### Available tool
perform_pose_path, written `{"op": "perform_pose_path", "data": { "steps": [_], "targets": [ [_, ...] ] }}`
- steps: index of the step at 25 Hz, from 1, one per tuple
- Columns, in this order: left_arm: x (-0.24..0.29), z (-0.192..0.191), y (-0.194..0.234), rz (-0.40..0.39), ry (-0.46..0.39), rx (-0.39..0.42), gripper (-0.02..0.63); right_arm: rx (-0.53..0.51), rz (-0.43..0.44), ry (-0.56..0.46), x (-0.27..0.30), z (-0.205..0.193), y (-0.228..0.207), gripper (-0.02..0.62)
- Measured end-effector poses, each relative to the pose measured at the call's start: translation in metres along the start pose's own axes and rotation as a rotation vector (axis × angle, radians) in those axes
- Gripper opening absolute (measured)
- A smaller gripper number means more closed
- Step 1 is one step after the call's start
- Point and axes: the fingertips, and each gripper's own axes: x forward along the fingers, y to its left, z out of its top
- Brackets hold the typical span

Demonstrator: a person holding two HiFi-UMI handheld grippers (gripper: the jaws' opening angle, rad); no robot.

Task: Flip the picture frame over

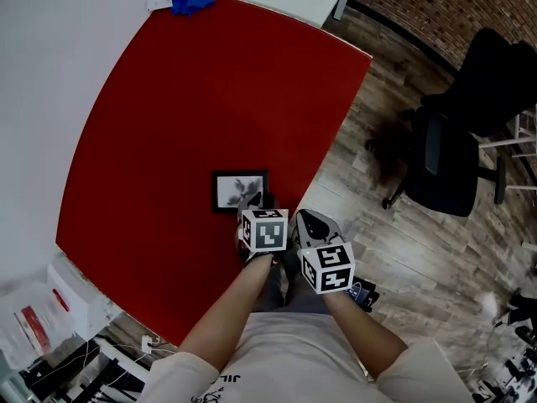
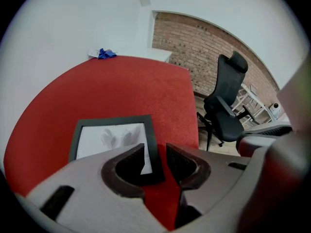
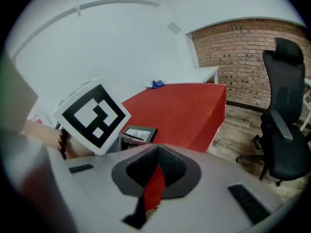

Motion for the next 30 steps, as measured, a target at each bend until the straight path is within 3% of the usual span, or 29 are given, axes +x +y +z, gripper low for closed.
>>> {"op": "perform_pose_path", "data": {
  "steps": [6, 11, 19, 24, 30],
  "targets": [
    [0.004, -0.002, 0.006, 0.061, 0.004, -0.019, 0.106, 0.010, 0.017, -0.004, 0.000, 0.000, -0.003, 0.005],
    [0.003, -0.001, 0.006, 0.069, -0.018, -0.053, 0.071, 0.006, 0.027, 0.003, 0.001, -0.002, -0.003, 0.005],
    [-0.003, 0.001, 0.005, 0.052, -0.038, -0.089, 0.067, 0.002, 0.034, 0.002, 0.003, -0.002, -0.005, 0.005],
    [-0.032, 0.016, 0.000, -0.042, -0.088, -0.186, 0.067, 0.001, 0.040, -0.005, 0.005, 0.002, -0.004, 0.005],
    [-0.068, 0.032, -0.008, -0.290, -0.148, -0.407, 0.067, -0.011, 0.065, -0.012, 0.010, 0.008, 0.003, 0.005]
  ]
}}
